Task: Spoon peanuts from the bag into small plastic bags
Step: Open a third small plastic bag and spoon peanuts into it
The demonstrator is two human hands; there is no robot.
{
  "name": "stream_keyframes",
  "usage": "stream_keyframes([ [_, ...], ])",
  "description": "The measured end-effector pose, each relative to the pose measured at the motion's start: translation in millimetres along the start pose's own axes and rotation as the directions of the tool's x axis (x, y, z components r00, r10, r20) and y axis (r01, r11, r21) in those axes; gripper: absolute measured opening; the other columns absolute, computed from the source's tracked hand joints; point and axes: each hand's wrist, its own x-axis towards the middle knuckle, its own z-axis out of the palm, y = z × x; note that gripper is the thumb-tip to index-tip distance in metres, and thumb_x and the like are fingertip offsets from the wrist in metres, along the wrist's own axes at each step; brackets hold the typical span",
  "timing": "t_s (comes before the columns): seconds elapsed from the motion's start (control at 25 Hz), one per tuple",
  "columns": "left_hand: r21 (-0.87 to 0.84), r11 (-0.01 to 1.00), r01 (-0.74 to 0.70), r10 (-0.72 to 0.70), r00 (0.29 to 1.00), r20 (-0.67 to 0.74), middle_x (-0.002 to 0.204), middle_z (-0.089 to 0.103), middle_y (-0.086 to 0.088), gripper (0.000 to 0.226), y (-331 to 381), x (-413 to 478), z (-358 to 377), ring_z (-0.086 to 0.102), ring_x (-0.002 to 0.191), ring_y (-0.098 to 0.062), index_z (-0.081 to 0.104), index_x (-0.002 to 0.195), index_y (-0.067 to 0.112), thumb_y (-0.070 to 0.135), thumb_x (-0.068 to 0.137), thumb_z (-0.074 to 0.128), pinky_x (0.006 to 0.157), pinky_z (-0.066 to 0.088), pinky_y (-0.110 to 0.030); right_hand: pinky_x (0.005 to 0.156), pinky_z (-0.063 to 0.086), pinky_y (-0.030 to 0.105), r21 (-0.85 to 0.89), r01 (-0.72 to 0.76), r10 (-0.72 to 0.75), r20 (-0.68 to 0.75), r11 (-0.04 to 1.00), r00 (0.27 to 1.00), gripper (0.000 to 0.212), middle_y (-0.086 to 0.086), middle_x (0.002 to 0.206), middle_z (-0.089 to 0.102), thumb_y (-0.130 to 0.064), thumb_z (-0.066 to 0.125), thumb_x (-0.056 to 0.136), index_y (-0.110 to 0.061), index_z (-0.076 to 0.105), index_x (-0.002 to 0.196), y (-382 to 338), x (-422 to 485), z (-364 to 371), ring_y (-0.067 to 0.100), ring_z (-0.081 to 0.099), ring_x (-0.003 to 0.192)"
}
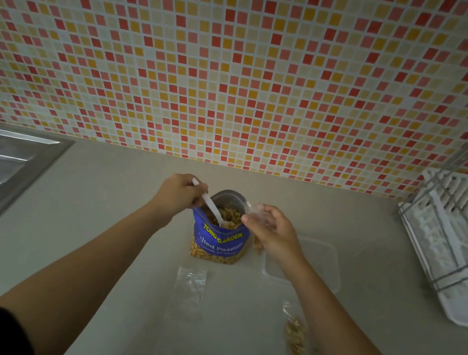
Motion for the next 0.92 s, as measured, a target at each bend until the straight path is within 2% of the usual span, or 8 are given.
stream_keyframes([
  [0.16, -0.127, 0.988, 0.085, -0.09, 0.995, -0.032, 0.063, 0.057, -0.012, 0.018, 0.6, 0.8, -0.8, 0.049, 0.051, -0.012, 0.062, 0.089, -0.001, 0.011, 0.092, 0.05, 0.051, 0.041, -0.02, 0.053, 0.045, 0.005, -0.004, 0.01, -0.01, 0.004, 1.0, 1.0, 0.05, -0.016, 0.102, 0.057, -0.033, 0.072, 0.077, -0.019, 0.05, 0.12, -3.2, -3.0, 0.0, -0.004, 0.055, 0.088],
  [0.28, -0.235, 0.964, 0.127, -0.148, 0.986, -0.075, 0.064, 0.053, -0.011, 0.018, -4.3, 1.6, -3.6, 0.044, 0.056, -0.016, 0.059, 0.084, 0.001, 0.011, 0.093, 0.048, 0.056, 0.038, -0.025, 0.061, 0.049, 0.017, -0.046, 0.043, -0.046, -0.059, 0.998, 0.997, 0.051, -0.008, 0.109, 0.059, -0.038, 0.073, 0.074, -0.023, 0.052, 0.118, -4.4, -4.3, -0.2, 0.006, 0.058, 0.093],
  [0.44, -0.275, 0.952, 0.137, -0.188, 0.968, -0.169, 0.067, 0.054, -0.008, 0.016, -12.1, 8.1, -12.8, 0.046, 0.06, -0.016, 0.058, 0.089, 0.003, 0.014, 0.093, 0.047, 0.058, 0.04, -0.026, 0.073, 0.043, 0.014, -0.292, 0.166, -0.221, -0.166, 0.942, 0.961, 0.056, -0.007, 0.107, 0.059, -0.037, 0.077, 0.07, -0.018, 0.056, 0.119, -8.5, -4.0, -3.5, 0.01, 0.056, 0.099],
  [0.52, -0.294, 0.948, 0.124, -0.181, 0.968, -0.174, 0.067, 0.053, -0.008, 0.016, -13.3, 9.5, -15.0, 0.046, 0.06, -0.016, 0.057, 0.089, 0.003, 0.015, 0.093, 0.047, 0.057, 0.04, -0.025, 0.08, 0.046, 0.021, -0.451, 0.231, -0.317, -0.124, 0.862, 0.94, 0.06, -0.005, 0.109, 0.062, -0.039, 0.077, 0.068, -0.018, 0.057, 0.121, -10.1, -2.7, -3.7, 0.011, 0.057, 0.1],
  [0.6, -0.314, 0.942, 0.122, -0.183, 0.968, -0.173, 0.067, 0.052, -0.008, 0.016, -13.4, 9.9, -15.6, 0.046, 0.06, -0.016, 0.057, 0.086, 0.005, 0.014, 0.094, 0.047, 0.057, 0.04, -0.025, 0.085, 0.048, 0.029, -0.558, 0.25, -0.351, -0.08, 0.791, 0.933, 0.062, -0.002, 0.111, 0.063, -0.042, 0.076, 0.067, -0.018, 0.057, 0.121, -10.9, -0.1, -2.7, 0.015, 0.057, 0.101],
  [0.76, -0.394, 0.908, 0.145, -0.226, 0.96, -0.167, 0.068, 0.05, -0.007, 0.015, -7.9, 11.1, -19.2, 0.044, 0.061, -0.014, 0.055, 0.089, 0.003, 0.014, 0.095, 0.046, 0.057, 0.04, -0.024, 0.083, 0.045, 0.029, -0.63, 0.24, -0.335, -0.035, 0.739, 0.941, 0.062, 0.0, 0.112, 0.063, -0.044, 0.073, 0.068, -0.018, 0.055, 0.121, -11.7, 3.3, 1.2, 0.018, 0.057, 0.102],
  [0.92, -0.427, 0.893, 0.141, -0.237, 0.955, -0.179, 0.068, 0.049, -0.007, 0.014, 4.1, 13.9, -25.3, 0.044, 0.061, -0.014, 0.054, 0.094, 0.003, 0.014, 0.095, 0.046, 0.059, 0.04, -0.024, 0.083, 0.046, 0.03, -0.642, 0.232, -0.312, -0.012, 0.73, 0.95, 0.06, -0.001, 0.113, 0.063, -0.043, 0.072, 0.068, -0.019, 0.056, 0.12, -14.0, 4.6, 6.9, 0.018, 0.057, 0.101],
])
